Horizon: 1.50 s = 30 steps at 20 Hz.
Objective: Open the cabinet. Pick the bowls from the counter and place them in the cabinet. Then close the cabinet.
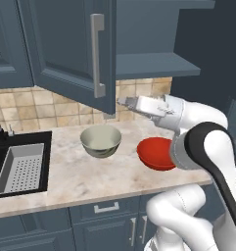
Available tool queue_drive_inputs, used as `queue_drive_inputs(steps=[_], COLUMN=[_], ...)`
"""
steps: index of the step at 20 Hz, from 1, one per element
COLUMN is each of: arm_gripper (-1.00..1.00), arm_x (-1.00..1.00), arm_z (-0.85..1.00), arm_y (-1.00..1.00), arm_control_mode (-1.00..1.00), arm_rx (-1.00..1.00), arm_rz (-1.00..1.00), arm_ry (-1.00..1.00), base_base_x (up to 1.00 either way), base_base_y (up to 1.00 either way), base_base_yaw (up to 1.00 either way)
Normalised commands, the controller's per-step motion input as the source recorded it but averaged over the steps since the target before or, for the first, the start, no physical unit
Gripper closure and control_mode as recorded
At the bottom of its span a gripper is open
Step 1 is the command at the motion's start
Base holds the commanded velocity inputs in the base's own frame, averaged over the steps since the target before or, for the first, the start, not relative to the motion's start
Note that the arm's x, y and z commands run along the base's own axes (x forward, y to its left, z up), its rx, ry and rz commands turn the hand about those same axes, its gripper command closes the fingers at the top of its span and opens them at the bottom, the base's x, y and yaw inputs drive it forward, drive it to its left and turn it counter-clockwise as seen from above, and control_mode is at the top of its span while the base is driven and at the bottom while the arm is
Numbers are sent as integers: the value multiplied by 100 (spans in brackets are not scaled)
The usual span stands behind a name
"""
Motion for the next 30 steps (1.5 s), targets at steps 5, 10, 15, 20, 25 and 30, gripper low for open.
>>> queue_drive_inputs(steps=[5,10,15,20,25,30], arm_gripper=[-100,-100,-100,-100,-100,-100], arm_x=[-10,-2,13,11,24,38], arm_z=[51,35,0,0,-27,-27], arm_y=[-30,-21,-7,-7,-17,0], arm_control_mode=[-100,-100,-100,-100,-100,-100], arm_rx=[4,1,0,0,15,11], arm_rz=[-3,-3,0,2,0,0], arm_ry=[32,35,35,29,1,0], base_base_x=[0,0,0,0,0,0], base_base_y=[0,0,0,0,0,0], base_base_yaw=[0,0,0,0,0,0])
